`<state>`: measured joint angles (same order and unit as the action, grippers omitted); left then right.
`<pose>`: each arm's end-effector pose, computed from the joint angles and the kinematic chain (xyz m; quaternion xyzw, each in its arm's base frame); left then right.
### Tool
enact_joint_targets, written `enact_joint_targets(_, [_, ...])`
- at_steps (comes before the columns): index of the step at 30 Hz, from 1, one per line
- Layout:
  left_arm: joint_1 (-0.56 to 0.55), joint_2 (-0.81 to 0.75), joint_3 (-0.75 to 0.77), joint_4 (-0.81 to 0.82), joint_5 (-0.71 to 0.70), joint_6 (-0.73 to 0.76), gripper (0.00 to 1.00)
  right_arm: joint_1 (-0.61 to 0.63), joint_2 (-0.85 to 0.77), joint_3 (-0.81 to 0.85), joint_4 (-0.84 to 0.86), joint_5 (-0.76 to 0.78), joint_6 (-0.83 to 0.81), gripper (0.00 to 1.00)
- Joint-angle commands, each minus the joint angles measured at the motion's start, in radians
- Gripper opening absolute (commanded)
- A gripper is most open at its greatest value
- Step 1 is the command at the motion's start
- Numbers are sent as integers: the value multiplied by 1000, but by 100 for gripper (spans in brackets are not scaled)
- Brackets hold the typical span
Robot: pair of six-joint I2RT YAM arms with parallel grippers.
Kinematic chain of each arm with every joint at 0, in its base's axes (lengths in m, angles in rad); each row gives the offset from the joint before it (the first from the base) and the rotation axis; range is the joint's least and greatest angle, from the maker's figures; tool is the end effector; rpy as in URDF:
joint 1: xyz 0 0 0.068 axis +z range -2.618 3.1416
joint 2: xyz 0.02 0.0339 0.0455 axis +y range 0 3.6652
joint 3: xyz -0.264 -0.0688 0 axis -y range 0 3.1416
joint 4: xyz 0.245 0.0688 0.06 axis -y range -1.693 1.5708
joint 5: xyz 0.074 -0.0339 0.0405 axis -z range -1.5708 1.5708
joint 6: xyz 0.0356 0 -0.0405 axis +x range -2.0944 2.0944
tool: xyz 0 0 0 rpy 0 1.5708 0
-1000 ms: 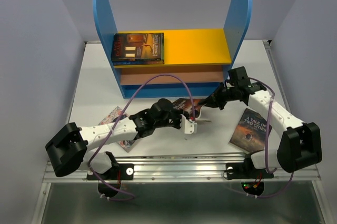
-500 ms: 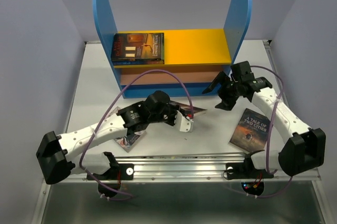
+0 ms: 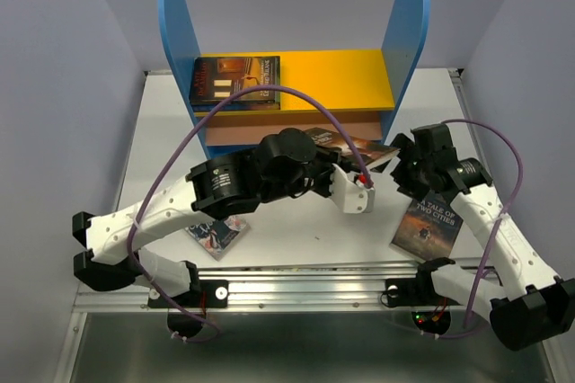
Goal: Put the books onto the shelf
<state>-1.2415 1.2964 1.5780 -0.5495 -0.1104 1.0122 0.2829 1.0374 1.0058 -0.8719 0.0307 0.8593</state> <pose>0.0919 -0.2567 0.4644 0.7027 0.3712 -0.0257 0.6065 0.1927 0.0549 0.3070 0.2733 0.9044 0.1648 0.2833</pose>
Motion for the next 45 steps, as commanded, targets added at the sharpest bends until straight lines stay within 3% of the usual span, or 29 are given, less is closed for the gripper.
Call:
enact_joint_targets(1, [-65,64,235,-50,-113,-80,0,1,-36,-32,20,11,-60,100])
enact_joint_targets(4, [-110,104,287,11,-296,-55,0,1,-45,-61,43,-23,-83,100])
enact_joint_targets(9, [-101,136,215,290,-572,123,0,1,-54,-82,88,-72,-115,100])
enact_joint_targets(17, [86,81,191,488,-453,331,0,1,-11,-99,142,-138,-132,100])
enact_joint_targets(22, [217,69,131,503,-330,336,0,1,21,-99,172,-170,-132,100])
enact_joint_targets(30, [394,81,34,511,-259,319,0,1,67,-78,182,-199,-140,100])
enact_joint_targets(38, [490,113,-9,563,-192,305,0,1,76,-79,186,-206,-132,100])
enact_joint_targets(45, [498,63,-119,553,-187,313,0,1,75,-88,185,-180,-126,100])
